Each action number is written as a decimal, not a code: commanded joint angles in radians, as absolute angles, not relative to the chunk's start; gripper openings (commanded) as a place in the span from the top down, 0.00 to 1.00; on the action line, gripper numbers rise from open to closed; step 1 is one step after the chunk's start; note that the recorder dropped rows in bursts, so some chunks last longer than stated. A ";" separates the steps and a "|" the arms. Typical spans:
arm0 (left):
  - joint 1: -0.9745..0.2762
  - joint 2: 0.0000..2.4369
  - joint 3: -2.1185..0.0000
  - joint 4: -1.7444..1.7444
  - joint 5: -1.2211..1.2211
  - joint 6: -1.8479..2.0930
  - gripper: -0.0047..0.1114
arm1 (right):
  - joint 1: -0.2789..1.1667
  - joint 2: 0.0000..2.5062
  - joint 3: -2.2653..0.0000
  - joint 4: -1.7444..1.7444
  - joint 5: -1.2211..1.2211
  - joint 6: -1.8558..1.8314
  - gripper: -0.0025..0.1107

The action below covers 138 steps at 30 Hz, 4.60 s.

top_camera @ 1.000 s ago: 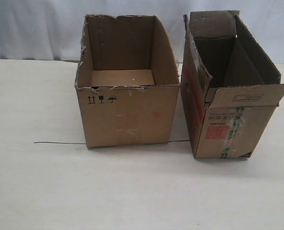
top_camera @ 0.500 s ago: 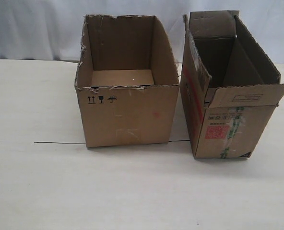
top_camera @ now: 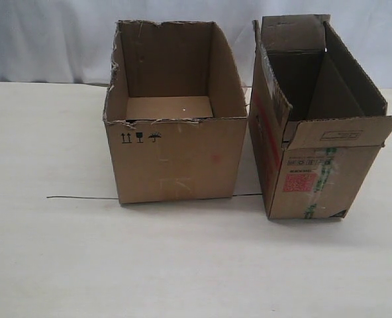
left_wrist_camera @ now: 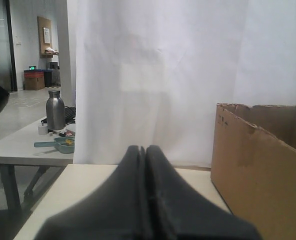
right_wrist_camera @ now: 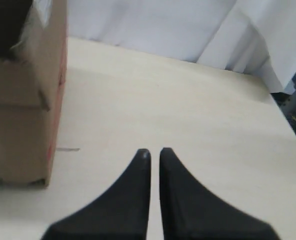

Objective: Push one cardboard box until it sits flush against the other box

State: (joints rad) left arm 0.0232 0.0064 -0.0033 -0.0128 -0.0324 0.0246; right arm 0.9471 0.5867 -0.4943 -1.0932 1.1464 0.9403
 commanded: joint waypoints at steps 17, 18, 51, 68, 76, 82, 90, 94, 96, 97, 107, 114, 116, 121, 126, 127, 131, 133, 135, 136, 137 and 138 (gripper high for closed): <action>0.016 0.003 0.000 -0.011 -0.038 0.022 0.96 | 0.873 0.544 -0.495 -1.005 1.056 0.798 0.93; 0.016 0.003 0.000 -0.011 -0.038 0.022 0.96 | 0.826 0.544 -0.495 -0.989 1.013 0.798 0.93; 0.016 0.003 0.000 -0.011 -0.038 0.022 0.96 | -0.241 1.648 -0.902 -0.630 -0.107 0.934 0.93; 0.016 0.003 0.000 -0.011 -0.038 0.022 0.96 | -0.246 1.822 -1.058 -1.427 -0.185 1.507 0.93; 0.016 0.003 0.000 -0.011 -0.038 0.022 0.96 | -0.246 1.794 -1.054 -1.429 -0.183 1.513 0.93; 0.016 0.003 0.000 -0.011 -0.038 0.022 0.96 | -0.315 1.767 -0.997 -0.574 -0.183 0.788 0.93; 0.016 0.003 0.000 -0.011 -0.038 0.022 0.96 | -0.340 1.815 -1.018 0.772 0.324 -0.701 0.93; 0.016 0.003 0.000 -0.011 -0.038 0.022 0.96 | -0.377 1.840 -1.064 1.243 0.574 -1.094 0.93; 0.016 0.003 0.000 -0.011 -0.038 0.022 0.96 | -0.387 1.840 -1.072 1.314 0.591 -1.124 0.93; 0.016 0.003 0.000 -0.011 -0.038 0.022 0.96 | -0.395 1.848 -1.076 1.337 0.616 -1.141 0.93; 0.016 0.003 0.000 -0.011 -0.038 0.022 0.96 | -0.387 2.089 -1.122 1.521 1.007 -1.146 0.93; 0.016 0.003 0.000 -0.010 -0.038 0.022 0.96 | -0.300 2.174 -1.158 1.613 1.063 -1.142 0.93; 0.016 0.003 0.000 -0.010 -0.038 0.022 0.96 | -0.261 2.192 -1.187 1.613 1.061 -1.130 0.93; 0.016 0.003 0.000 -0.010 -0.038 0.022 0.96 | -0.189 2.241 -1.251 1.672 1.041 -1.112 0.93; 0.016 0.003 0.000 -0.010 -0.038 0.022 0.96 | -0.128 2.292 -1.315 1.704 1.041 -1.086 0.93; 0.016 0.003 0.000 -0.010 -0.038 0.022 0.96 | -0.118 2.299 -1.324 1.713 1.036 -1.086 0.93; 0.016 0.003 0.000 -0.010 -0.038 0.022 0.96 | -0.077 2.306 -1.330 1.744 0.969 -1.086 0.93; 0.016 0.003 0.000 -0.010 -0.038 0.022 0.96 | -0.067 2.306 -1.336 1.744 0.936 -1.086 0.93; 0.016 0.003 0.000 -0.010 -0.038 0.022 0.96 | -0.055 2.306 -1.336 1.744 0.902 -1.080 0.93; 0.016 0.003 0.000 -0.010 -0.038 0.022 0.96 | -0.048 2.306 -1.336 1.744 0.891 -1.075 0.93; 0.016 0.003 0.000 -0.010 -0.038 0.022 0.96 | -0.045 2.306 -1.336 1.744 0.878 -1.070 0.93; 0.016 0.003 0.000 -0.010 -0.038 0.022 0.96 | -0.044 2.302 -1.336 1.744 0.874 -1.070 0.93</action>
State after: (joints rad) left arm 0.0232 0.0064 -0.0033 -0.0128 -0.0324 0.0246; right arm -0.0538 2.3060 -1.3317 1.7403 0.9000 -1.0761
